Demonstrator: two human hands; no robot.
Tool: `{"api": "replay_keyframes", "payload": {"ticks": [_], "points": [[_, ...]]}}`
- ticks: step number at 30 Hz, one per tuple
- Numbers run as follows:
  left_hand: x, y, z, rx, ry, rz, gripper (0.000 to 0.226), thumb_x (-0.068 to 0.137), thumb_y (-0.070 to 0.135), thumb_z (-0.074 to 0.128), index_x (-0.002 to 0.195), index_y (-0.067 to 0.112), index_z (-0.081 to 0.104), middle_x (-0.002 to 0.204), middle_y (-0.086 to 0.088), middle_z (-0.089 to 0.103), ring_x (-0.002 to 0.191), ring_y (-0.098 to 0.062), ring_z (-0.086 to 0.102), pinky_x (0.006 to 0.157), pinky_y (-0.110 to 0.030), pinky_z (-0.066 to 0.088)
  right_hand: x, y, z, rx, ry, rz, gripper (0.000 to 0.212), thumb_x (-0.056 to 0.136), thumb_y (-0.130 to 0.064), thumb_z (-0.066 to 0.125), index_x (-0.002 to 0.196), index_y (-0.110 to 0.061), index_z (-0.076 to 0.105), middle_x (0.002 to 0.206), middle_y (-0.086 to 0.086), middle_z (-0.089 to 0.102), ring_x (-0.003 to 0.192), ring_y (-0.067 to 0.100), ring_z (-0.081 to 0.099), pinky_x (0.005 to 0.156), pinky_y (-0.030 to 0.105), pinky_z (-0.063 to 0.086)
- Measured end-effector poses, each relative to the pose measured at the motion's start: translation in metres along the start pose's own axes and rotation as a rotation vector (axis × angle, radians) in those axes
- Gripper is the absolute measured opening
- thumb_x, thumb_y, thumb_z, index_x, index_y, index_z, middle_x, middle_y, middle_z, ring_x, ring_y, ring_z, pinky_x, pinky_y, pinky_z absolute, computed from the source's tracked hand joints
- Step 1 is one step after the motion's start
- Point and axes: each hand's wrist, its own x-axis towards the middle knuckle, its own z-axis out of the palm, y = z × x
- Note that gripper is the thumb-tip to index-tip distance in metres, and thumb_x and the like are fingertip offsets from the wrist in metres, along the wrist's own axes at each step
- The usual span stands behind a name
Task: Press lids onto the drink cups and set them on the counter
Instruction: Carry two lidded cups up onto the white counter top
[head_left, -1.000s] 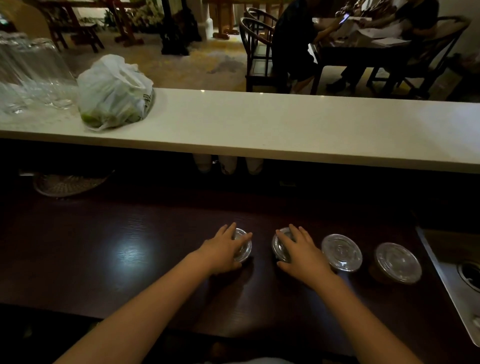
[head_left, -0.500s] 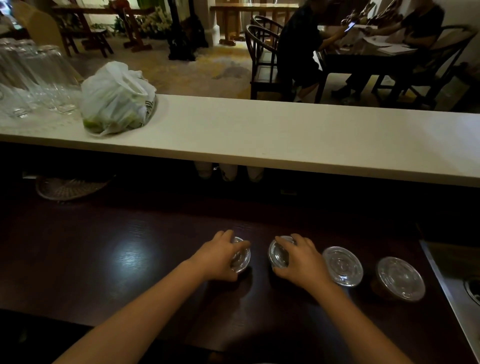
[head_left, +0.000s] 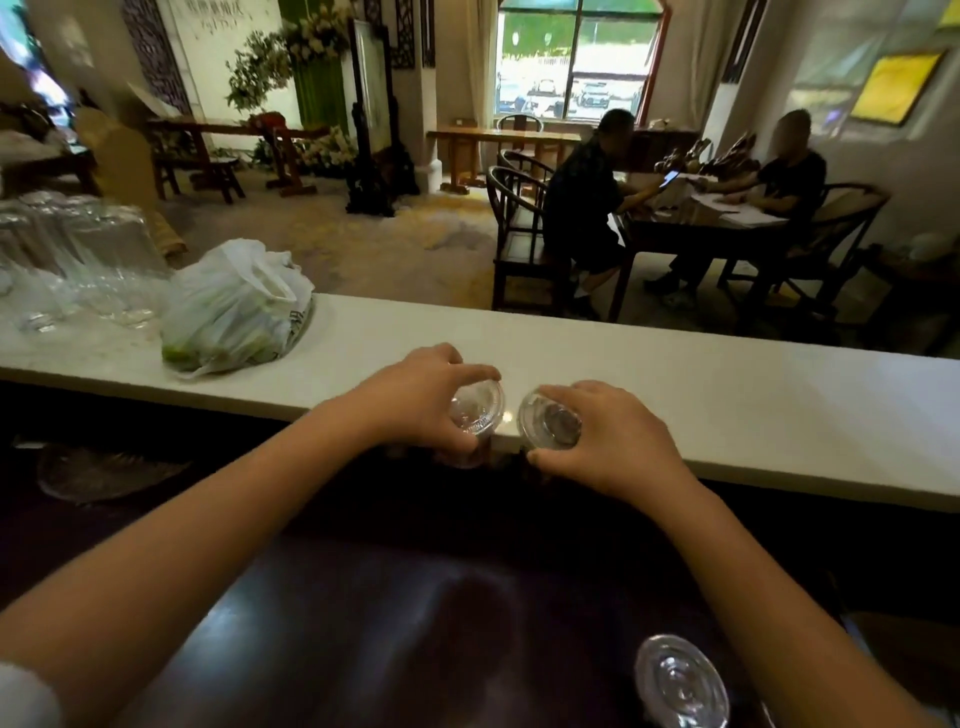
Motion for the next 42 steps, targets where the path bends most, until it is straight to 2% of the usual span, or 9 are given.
{"api": "replay_keyframes", "payload": {"ticks": [6,12,16,22,26,35,40,42], "points": [[0.07,-0.012,-0.028,0.036,0.009,-0.034,0.078,0.068,0.05,0.069,0.138,0.039,0.037,0.123,-0.006,0.047,0.114,-0.025,0.045,0.094,-0.042,0.045,0.083,0.016,-0.01,0.052,0.011,0.045,0.07,0.067,-0.055,0.069,0.129,-0.032,0.049,0.112,-0.002,0.057,0.099,0.018,0.05,0.081,0.038,0.052],[0.119,-0.033,-0.009,-0.006,-0.022,-0.099,0.076,0.069,0.051,0.067,0.138,0.039,0.038,0.123,-0.006,0.048,0.115,-0.024,0.047,0.094,-0.039,0.045,0.131,0.035,0.008,0.002,0.011,0.09,0.068,0.067,-0.055,0.067,0.13,-0.034,0.048,0.114,-0.003,0.055,0.102,0.017,0.049,0.071,0.027,0.042],[0.14,-0.044,-0.002,-0.028,0.022,-0.122,0.073,0.07,0.051,0.066,0.137,0.039,0.039,0.127,-0.005,0.05,0.116,-0.022,0.048,0.092,-0.037,0.047,0.151,0.048,0.019,0.005,0.033,0.119,0.066,0.068,-0.057,0.065,0.128,-0.033,0.05,0.112,-0.005,0.057,0.101,0.016,0.05,0.075,0.03,0.048],[0.157,-0.049,0.001,-0.076,0.066,-0.107,0.072,0.068,0.05,0.066,0.135,0.037,0.043,0.134,-0.002,0.05,0.118,-0.021,0.05,0.093,-0.039,0.047,0.168,0.051,0.022,0.011,0.041,0.135,0.058,0.067,-0.055,0.065,0.121,-0.036,0.055,0.11,-0.006,0.059,0.103,0.017,0.051,0.076,0.031,0.048],[0.161,-0.05,0.001,-0.083,0.05,-0.099,0.069,0.072,0.048,0.067,0.135,0.035,0.044,0.138,-0.002,0.05,0.121,-0.02,0.048,0.097,-0.037,0.045,0.171,0.054,0.023,0.013,0.045,0.144,0.058,0.068,-0.053,0.067,0.121,-0.035,0.056,0.112,-0.005,0.06,0.103,0.018,0.051,0.08,0.036,0.051],[0.156,-0.042,-0.004,-0.037,-0.019,-0.086,0.067,0.079,0.042,0.066,0.139,0.032,0.04,0.143,-0.003,0.045,0.13,-0.02,0.04,0.101,-0.036,0.04,0.172,0.062,0.015,0.053,-0.064,0.085,0.059,0.069,-0.048,0.069,0.124,-0.036,0.052,0.117,-0.008,0.056,0.107,0.015,0.049,0.084,0.038,0.05],[0.158,-0.045,0.0,-0.071,-0.045,-0.101,0.067,0.079,0.044,0.065,0.14,0.033,0.038,0.145,-0.002,0.042,0.134,-0.019,0.035,0.104,-0.037,0.038,0.172,0.066,0.019,0.101,-0.084,0.083,0.064,0.067,-0.05,0.07,0.126,-0.038,0.05,0.135,-0.003,0.05,0.118,0.018,0.046,0.091,0.041,0.049],[0.157,-0.045,0.002,-0.067,-0.069,-0.117,0.069,0.08,0.046,0.062,0.142,0.035,0.032,0.151,-0.004,0.032,0.139,-0.021,0.027,0.108,-0.04,0.034,0.17,0.066,0.018,0.092,-0.09,0.076,0.066,0.067,-0.052,0.069,0.129,-0.038,0.048,0.141,0.0,0.044,0.124,0.019,0.041,0.096,0.042,0.045]]}}
